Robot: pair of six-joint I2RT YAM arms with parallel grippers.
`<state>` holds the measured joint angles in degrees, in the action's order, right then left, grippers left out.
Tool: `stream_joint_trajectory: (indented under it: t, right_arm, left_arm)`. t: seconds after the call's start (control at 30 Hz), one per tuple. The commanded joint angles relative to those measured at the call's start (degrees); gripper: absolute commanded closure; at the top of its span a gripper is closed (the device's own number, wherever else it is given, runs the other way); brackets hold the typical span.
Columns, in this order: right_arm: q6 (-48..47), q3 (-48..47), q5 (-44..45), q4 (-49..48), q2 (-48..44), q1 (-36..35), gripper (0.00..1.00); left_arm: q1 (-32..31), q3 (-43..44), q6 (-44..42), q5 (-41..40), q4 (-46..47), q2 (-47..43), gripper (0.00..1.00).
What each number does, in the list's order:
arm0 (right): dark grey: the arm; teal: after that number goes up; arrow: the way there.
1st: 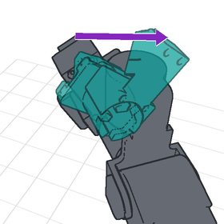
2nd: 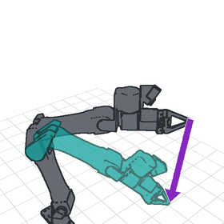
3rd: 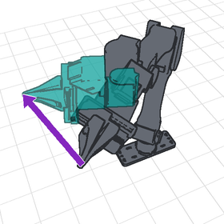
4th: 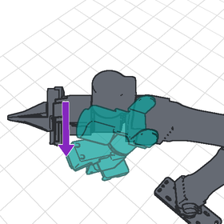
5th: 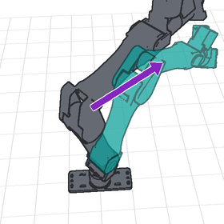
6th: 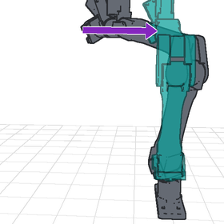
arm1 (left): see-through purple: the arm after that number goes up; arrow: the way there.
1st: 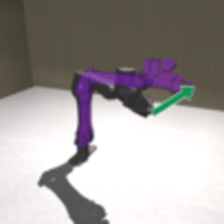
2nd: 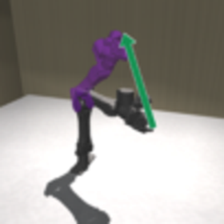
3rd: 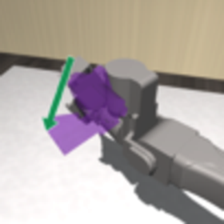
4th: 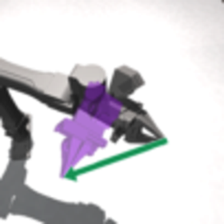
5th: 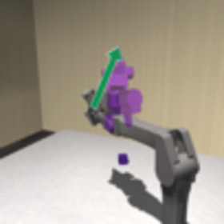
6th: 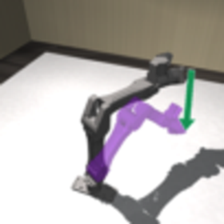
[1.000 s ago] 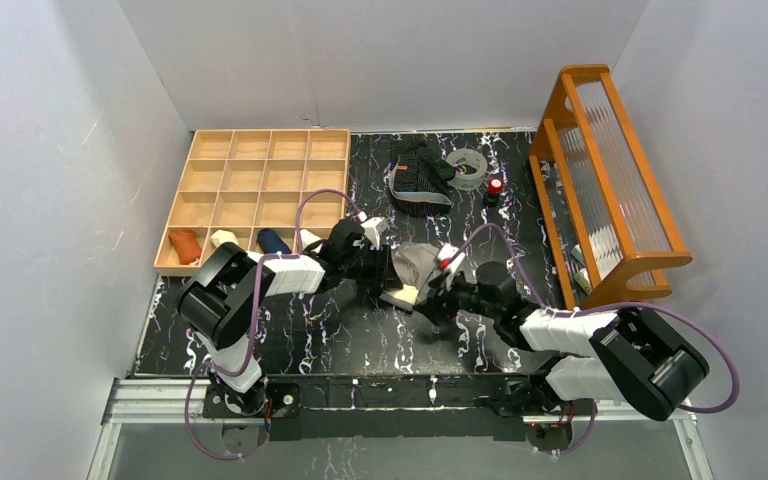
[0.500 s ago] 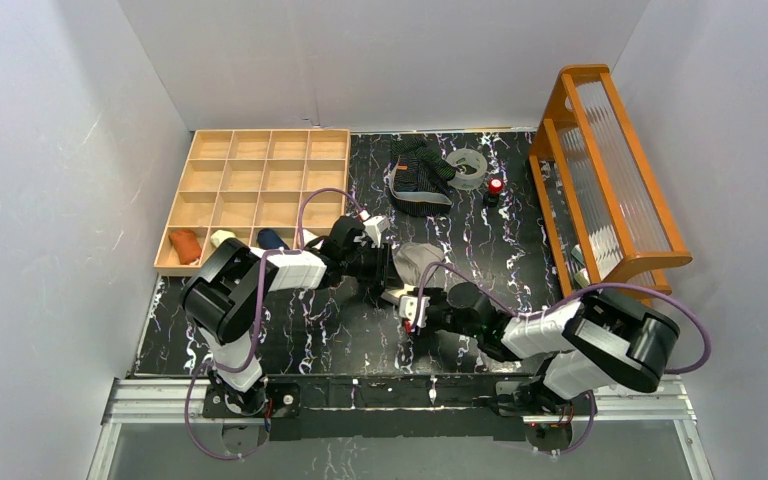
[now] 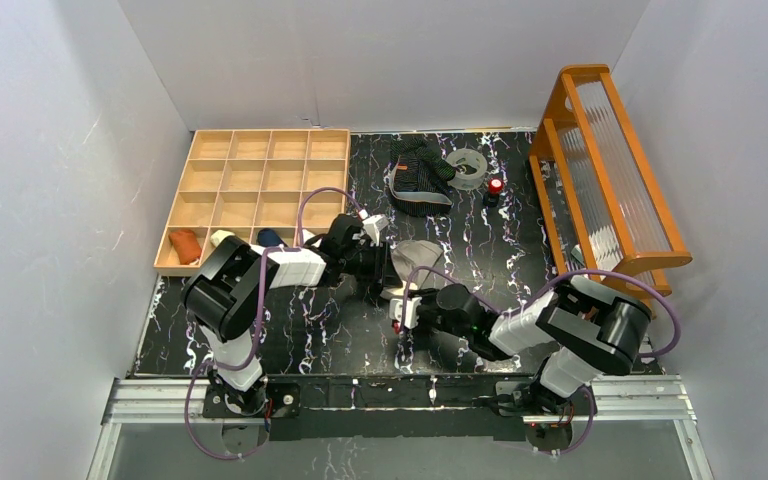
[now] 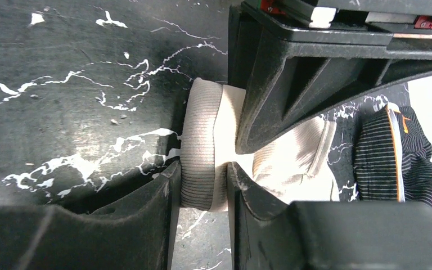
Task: Roll the underwear
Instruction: Roll the underwear to the center of the board.
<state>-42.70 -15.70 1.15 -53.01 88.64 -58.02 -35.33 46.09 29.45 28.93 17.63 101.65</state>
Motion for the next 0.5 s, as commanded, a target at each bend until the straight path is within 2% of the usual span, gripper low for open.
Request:
stream_joint_trajectory:
  t: [0.0,0.23,0.37,0.47]
  right_arm:
    - [-2.9,-2.1,6.0,1.6,2.6,0.4,0.63]
    - [-1.9,-3.4,3.1,6.7,0.5,0.4,0.87]
    - [5.3,-4.4,-5.8,10.4,-2.4,1.0,0.94]
    - [10.8,-4.4,-11.4,10.9,-2.7,1.5,0.95]
  left_arm:
    - [0.4,-1.7,-3.1,-3.1,-10.8,3.1,0.67]
    - [2.0,-2.6,-1.3,-2.8,-8.8,1.6,0.63]
    - [3.1,-3.0,0.5,-3.3,-8.0,-1.9,0.55]
    - [4.1,-4.4,2.3,-5.2,-7.3,-6.6,0.54]
